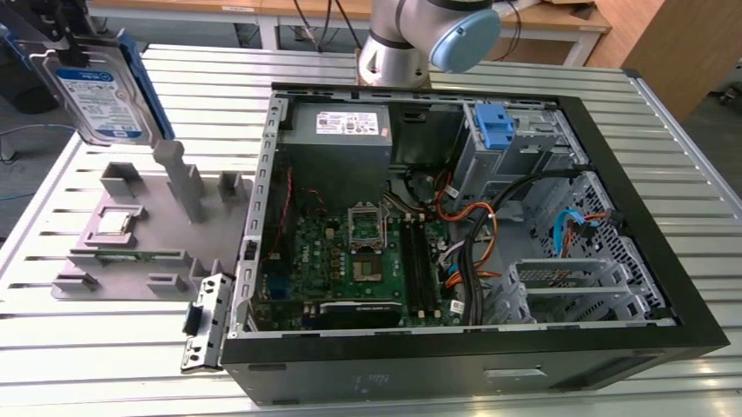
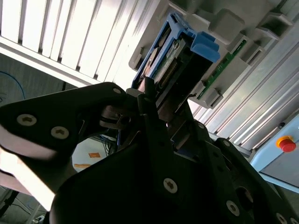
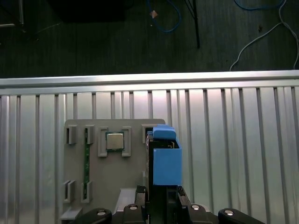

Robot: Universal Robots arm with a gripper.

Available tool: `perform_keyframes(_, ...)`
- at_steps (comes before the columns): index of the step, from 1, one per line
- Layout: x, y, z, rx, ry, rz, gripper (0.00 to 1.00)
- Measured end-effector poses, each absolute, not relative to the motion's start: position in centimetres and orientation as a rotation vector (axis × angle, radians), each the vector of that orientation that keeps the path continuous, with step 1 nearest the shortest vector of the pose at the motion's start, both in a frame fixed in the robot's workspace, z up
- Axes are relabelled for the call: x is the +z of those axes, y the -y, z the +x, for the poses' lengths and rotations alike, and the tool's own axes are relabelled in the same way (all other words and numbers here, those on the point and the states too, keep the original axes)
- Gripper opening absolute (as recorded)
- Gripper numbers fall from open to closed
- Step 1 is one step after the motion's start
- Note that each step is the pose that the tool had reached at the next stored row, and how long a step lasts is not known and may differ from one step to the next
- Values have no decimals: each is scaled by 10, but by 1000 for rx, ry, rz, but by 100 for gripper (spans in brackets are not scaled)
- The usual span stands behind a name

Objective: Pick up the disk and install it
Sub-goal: 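Pick up the disk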

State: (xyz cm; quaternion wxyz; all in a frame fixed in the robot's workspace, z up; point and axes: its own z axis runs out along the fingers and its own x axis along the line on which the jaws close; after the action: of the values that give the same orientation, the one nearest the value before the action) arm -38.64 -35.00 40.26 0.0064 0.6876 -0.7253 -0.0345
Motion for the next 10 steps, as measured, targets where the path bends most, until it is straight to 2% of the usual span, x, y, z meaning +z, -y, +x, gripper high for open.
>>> perform_keyframes(10,405,350,-386,-108,2269,2151,35)
